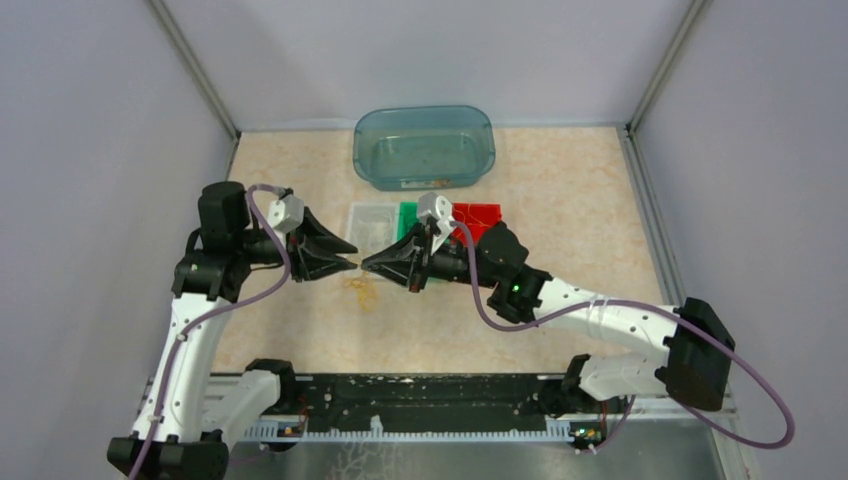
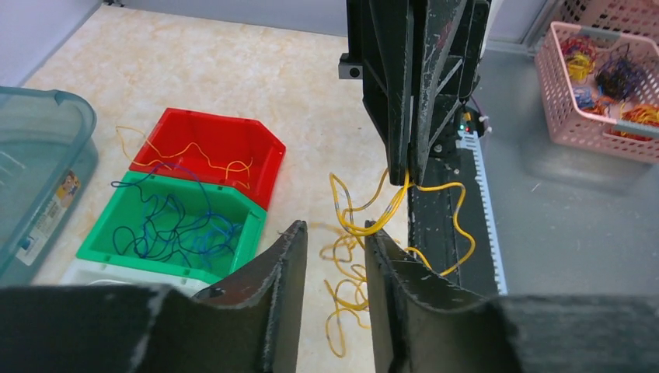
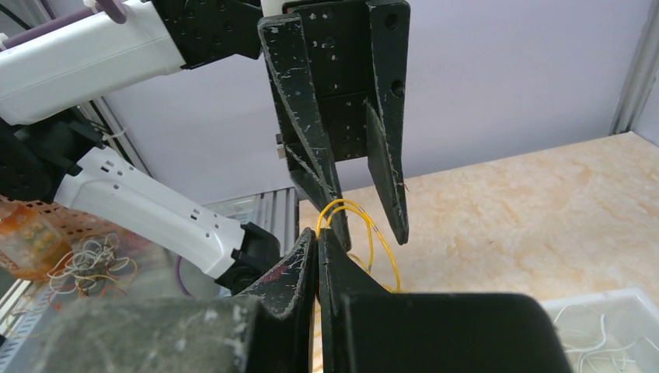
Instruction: Untangle the cables
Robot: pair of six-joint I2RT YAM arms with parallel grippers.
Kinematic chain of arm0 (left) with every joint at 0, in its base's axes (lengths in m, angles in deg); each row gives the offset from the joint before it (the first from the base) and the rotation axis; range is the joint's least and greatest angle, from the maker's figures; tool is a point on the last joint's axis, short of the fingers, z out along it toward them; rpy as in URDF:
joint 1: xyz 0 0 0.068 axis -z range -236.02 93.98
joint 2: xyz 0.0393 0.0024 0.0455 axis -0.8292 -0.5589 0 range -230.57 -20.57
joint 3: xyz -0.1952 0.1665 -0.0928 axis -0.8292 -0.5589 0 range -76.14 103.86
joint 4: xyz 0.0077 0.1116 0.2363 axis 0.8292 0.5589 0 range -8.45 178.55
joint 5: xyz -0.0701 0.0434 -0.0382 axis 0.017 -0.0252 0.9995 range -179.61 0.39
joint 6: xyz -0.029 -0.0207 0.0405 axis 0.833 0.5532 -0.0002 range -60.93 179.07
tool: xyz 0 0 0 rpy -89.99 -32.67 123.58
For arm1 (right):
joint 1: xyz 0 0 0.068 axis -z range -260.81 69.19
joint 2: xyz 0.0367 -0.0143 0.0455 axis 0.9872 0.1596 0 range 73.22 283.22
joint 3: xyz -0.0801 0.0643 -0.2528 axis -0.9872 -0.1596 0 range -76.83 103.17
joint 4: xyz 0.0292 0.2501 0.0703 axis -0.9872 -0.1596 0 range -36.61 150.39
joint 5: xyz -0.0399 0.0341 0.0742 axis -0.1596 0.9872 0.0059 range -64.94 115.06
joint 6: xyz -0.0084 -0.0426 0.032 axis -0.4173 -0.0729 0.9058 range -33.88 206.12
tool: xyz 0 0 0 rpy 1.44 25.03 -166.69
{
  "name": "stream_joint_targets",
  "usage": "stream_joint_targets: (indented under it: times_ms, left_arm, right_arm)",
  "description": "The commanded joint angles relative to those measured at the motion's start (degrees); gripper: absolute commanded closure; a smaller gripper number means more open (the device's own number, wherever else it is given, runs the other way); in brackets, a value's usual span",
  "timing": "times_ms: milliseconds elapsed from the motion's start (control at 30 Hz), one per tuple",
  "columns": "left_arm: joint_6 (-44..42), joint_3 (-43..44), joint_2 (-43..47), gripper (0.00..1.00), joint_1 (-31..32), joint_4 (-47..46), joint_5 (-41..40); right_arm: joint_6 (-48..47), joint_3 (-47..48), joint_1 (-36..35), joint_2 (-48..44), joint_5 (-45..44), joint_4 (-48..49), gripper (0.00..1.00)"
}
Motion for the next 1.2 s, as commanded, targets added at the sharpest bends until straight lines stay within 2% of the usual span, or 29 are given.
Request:
stream_joint_targets:
  times_ms: [0, 100, 233, 300, 433, 533, 633, 733, 767, 833, 867, 933, 1033, 1100, 1167]
  left_arm:
    - [1.7, -0.3, 0.6, 0.67, 0.3, -3.1, 1.4]
    - [2.2, -0.8, 1.3, 0.82, 0.4, -3.1, 1.0]
    - [2.4, -2.0, 2.9, 0.84, 0.4, -3.1, -1.0]
    - [2.5, -3.0, 3.7, 0.79, 0.4, -3.1, -2.2]
    - [3.0, -5.0, 4.7, 0.52, 0.4, -3.3, -3.1]
    - [4.7, -5.6, 5.3, 0.52, 0.4, -4.6, -2.7]
    - [5.5, -5.8, 5.6, 0.59, 0.4, -5.3, -2.3]
    - [6.0, -5.6, 5.7, 0.6, 0.4, -5.3, -2.0]
    - [6.5, -5.4, 5.8, 0.55, 0.4, -5.5, -1.6]
    - [9.9, -5.0, 6.0, 0.36, 0.4, -7.2, -0.6]
    - [12.4, -4.9, 6.3, 0.31, 0.4, -9.0, 0.0]
    - [19.4, -5.9, 6.8, 0.27, 0.4, -15.2, 1.3]
    - [31.7, -8.5, 7.6, 0.26, 0.4, -26.7, 2.2]
    - [35.9, -9.5, 7.7, 0.27, 0.7, -30.3, 2.3]
    - [35.4, -9.5, 8.0, 0.27, 1.0, -30.3, 2.3]
  right_arm:
    - [1.8, 2.8, 0.6, -0.1, 1.2, 4.1, 1.0]
    - [1.5, 2.5, 0.6, -0.7, -0.2, 3.6, 1.0]
    - [-1.0, 2.1, 0.6, -2.8, -3.6, 0.6, 1.0]
    - [-1.6, 1.4, 0.8, -4.4, -5.3, 0.5, 1.0]
    - [-1.5, 1.1, 1.1, -6.3, -5.9, 0.2, 1.0]
    - [-1.2, 1.0, 1.1, -6.7, -5.8, -0.2, 1.0]
    - [-0.7, 0.3, 1.1, -7.2, -5.8, 0.6, 1.0]
    - [-0.2, -0.4, 1.1, -7.5, -5.7, 1.1, 1.0]
    - [-0.1, -0.5, 1.1, -7.4, -5.6, 1.1, 1.0]
    - [0.1, -0.6, 1.1, -7.4, -5.4, 1.2, 1.0]
    - [0.5, -0.8, 1.1, -7.2, -5.2, 1.6, 1.0]
    - [1.5, -0.9, 1.1, -6.6, -4.6, 2.8, 1.0]
    - [3.0, -0.2, 1.1, -4.9, -3.2, 4.4, 1.0]
    - [3.8, 0.2, 1.1, -4.0, -2.7, 5.3, 1.0]
    - [4.0, 0.8, 1.1, -3.1, -2.4, 5.2, 1.0]
